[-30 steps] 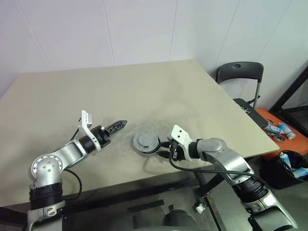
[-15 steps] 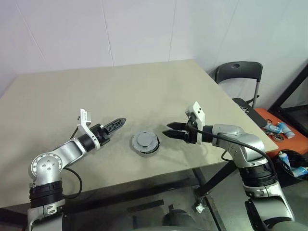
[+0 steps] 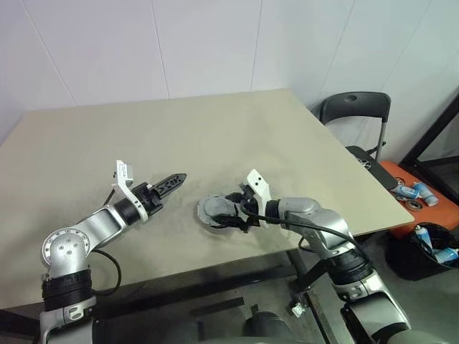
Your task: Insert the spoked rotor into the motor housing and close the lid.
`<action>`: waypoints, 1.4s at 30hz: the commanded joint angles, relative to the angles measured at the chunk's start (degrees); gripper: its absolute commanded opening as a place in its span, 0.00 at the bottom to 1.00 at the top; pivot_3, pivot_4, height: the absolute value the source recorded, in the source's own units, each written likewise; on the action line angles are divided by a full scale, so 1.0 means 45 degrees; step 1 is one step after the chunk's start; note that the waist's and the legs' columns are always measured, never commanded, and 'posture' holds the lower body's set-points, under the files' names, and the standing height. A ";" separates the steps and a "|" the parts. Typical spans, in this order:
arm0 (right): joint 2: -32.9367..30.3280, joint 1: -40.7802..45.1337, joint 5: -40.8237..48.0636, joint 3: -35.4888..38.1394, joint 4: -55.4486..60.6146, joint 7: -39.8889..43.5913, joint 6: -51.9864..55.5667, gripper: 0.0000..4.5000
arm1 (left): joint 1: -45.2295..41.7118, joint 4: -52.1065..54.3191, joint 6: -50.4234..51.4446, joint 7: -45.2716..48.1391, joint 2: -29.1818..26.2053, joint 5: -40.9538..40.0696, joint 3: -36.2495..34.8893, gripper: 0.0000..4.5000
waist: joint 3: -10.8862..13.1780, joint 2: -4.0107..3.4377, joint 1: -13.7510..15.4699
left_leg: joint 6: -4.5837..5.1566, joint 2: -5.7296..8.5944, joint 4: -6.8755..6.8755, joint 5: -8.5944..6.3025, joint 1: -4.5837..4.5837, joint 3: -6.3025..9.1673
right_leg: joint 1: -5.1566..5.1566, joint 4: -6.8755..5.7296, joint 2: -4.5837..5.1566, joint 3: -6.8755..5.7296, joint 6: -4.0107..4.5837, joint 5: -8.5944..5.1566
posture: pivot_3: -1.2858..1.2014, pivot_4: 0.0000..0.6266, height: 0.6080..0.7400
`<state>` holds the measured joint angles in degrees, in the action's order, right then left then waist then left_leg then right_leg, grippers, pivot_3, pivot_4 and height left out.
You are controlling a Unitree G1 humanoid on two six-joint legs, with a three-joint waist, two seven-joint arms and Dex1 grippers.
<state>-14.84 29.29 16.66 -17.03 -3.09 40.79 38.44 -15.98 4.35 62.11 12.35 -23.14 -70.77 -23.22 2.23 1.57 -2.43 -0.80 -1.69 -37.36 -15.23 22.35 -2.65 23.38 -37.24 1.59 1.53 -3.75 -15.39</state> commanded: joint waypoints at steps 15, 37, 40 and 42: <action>0.0752 -0.0121 -0.1087 -0.0468 -0.0232 -0.0251 -0.1318 0.99 | 0.0445 0.0902 -0.0217 -0.0523 0.0196 -0.0546 -0.0118 0.87 | 0.0000 -0.0001 -0.0008 | -0.0003 -0.0001 0.0007 0.0000 0.0001 0.0004 | 0.0008 -0.0007 0.0010 0.0004 0.0004 0.0000 | 0.52 0.00 1.00; 0.0509 -0.0053 -0.1899 -0.0231 -0.1127 -0.0001 -0.2138 0.70 | 0.0423 0.0805 -0.0415 -0.0415 0.0185 -0.0352 -0.0065 0.87 | -0.0004 0.0002 0.0013 | -0.0010 0.0000 -0.0007 0.0005 -0.0020 0.0004 | -0.0012 -0.0024 0.0010 0.0001 0.0006 0.0000 | 0.52 0.00 1.00; 0.0547 0.0062 -0.1507 0.0071 -0.0696 0.0107 -0.1555 0.70 | 0.0329 0.0728 -0.0457 -0.0382 0.0222 -0.0301 0.0000 0.87 | -0.0004 0.0001 0.0014 | -0.0010 0.0002 -0.0008 0.0005 -0.0019 0.0003 | -0.0012 -0.0023 0.0013 0.0001 0.0006 0.0000 | 0.52 0.00 1.00; 0.0636 0.0184 -0.1015 0.0430 -0.0368 0.0194 -0.0999 0.70 | 0.0279 0.0666 -0.0489 -0.0351 0.0220 -0.0268 0.0032 0.87 | -0.0003 0.0000 0.0019 | -0.0010 0.0003 -0.0007 0.0005 -0.0017 0.0004 | -0.0011 -0.0022 0.0014 0.0001 0.0006 0.0000 | 0.52 0.00 1.00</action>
<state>-11.96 28.26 10.15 -17.62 -7.55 41.32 32.32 -13.56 6.84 60.84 9.94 -22.20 -71.73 -23.18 2.21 1.57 -2.34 -0.85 -1.68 -37.39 -15.21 22.28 -2.63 23.34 -37.34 1.66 1.53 -3.73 -15.39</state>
